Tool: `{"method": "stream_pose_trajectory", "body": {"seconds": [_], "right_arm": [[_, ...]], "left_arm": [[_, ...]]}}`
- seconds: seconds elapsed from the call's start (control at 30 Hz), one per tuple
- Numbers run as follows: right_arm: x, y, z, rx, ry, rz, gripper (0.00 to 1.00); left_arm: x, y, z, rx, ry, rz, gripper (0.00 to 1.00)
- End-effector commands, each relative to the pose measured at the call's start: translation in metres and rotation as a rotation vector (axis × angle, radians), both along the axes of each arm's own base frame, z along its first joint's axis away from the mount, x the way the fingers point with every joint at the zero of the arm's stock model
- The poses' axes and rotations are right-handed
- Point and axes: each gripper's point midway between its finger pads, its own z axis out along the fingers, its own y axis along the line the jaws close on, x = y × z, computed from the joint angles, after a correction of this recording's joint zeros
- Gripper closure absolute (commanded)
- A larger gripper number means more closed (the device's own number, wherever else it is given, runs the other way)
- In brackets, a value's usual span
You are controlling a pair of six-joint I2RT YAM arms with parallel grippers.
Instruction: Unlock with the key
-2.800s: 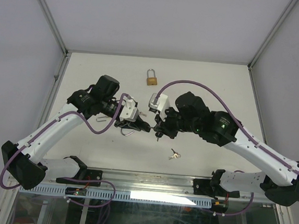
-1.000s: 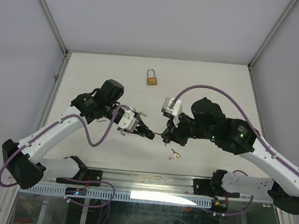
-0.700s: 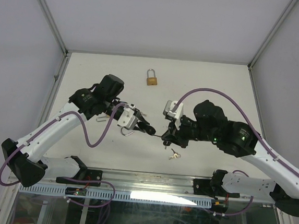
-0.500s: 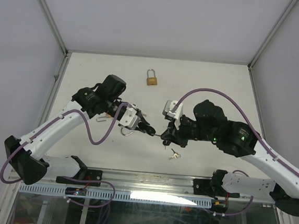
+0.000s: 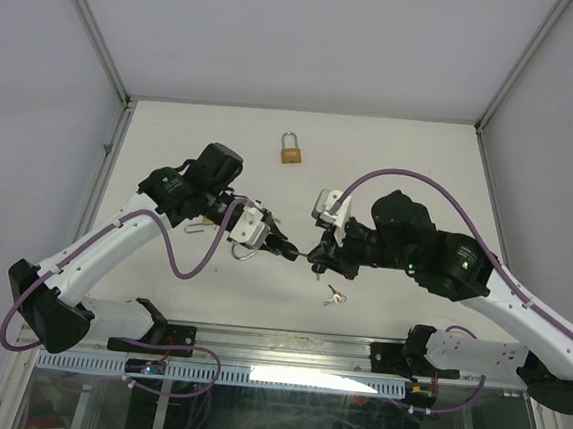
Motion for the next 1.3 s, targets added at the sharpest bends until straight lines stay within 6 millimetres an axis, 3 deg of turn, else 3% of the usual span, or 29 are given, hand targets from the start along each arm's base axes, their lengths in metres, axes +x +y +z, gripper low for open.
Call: {"method": "stream_pose_trajectory", "body": {"seconds": [0.0, 0.6, 1.27], "right_arm": [[0.005, 0.01, 0.014, 0.06, -0.047, 0.011, 1.0], [0.009, 0.009, -0.002, 0.002, -0.046, 0.003, 1.0], [0.026, 0.014, 0.003, -0.006, -0.072, -0.069, 1.0]], "left_arm": [[-0.007, -0.01, 0.038, -0.122, -0.071, -0.072, 1.0], [-0.009, -0.011, 0.036, -0.118, -0.063, -0.074, 1.0], [-0.007, -0.013, 0.033, -0.082, -0.025, -0.04, 1.0]]}}
